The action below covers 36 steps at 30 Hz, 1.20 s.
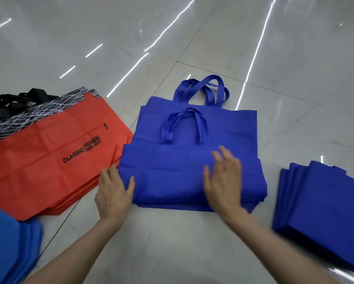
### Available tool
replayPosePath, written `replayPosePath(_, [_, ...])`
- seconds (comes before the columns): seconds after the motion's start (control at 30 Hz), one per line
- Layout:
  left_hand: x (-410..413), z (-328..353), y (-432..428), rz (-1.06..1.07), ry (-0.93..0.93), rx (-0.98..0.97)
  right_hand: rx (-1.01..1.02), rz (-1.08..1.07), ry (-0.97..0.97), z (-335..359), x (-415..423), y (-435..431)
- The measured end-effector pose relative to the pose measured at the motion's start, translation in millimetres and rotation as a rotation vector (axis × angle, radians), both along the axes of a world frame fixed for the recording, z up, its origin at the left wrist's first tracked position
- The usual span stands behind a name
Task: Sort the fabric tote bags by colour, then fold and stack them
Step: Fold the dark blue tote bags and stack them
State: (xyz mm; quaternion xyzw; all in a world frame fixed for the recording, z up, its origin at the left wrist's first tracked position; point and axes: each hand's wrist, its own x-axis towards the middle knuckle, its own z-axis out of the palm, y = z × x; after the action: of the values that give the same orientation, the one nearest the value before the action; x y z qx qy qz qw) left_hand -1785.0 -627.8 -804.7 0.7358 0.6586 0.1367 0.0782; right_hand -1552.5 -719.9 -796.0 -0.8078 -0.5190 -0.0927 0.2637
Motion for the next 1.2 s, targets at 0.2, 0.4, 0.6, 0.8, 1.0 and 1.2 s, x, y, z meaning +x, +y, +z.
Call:
replayPosePath(0.2, [19.8,-21.8,7.6,-0.429,0.163,0.119,-0.401,0.408,0.018,-35.6,-89.9,53.7])
replayPosePath(0.4, [8.7,-47.8,4.1,-0.376,0.256,-0.111,-0.570,0.351,-0.001,-57.3,-43.2,49.7])
replayPosePath(0.6, [9.5,-47.0,2.0,-0.343,0.222,-0.144,-0.610,0.063,0.033,-53.7,39.0,7.0])
replayPosePath(0.8, [11.4,-34.9,4.4,-0.274,0.112,-0.234,-0.643,-0.076,0.026,-43.3,58.7,-4.2])
replayPosePath(1.0, [14.4,-7.1,20.3,-0.307,0.062,-0.018,-0.513,-0.173,-0.002,-16.4,48.7,38.4])
replayPosePath(1.2, [36.6,-14.1,43.9,-0.333,0.120,-0.179,-0.484,-0.180,0.435,-4.8,42.1,93.2])
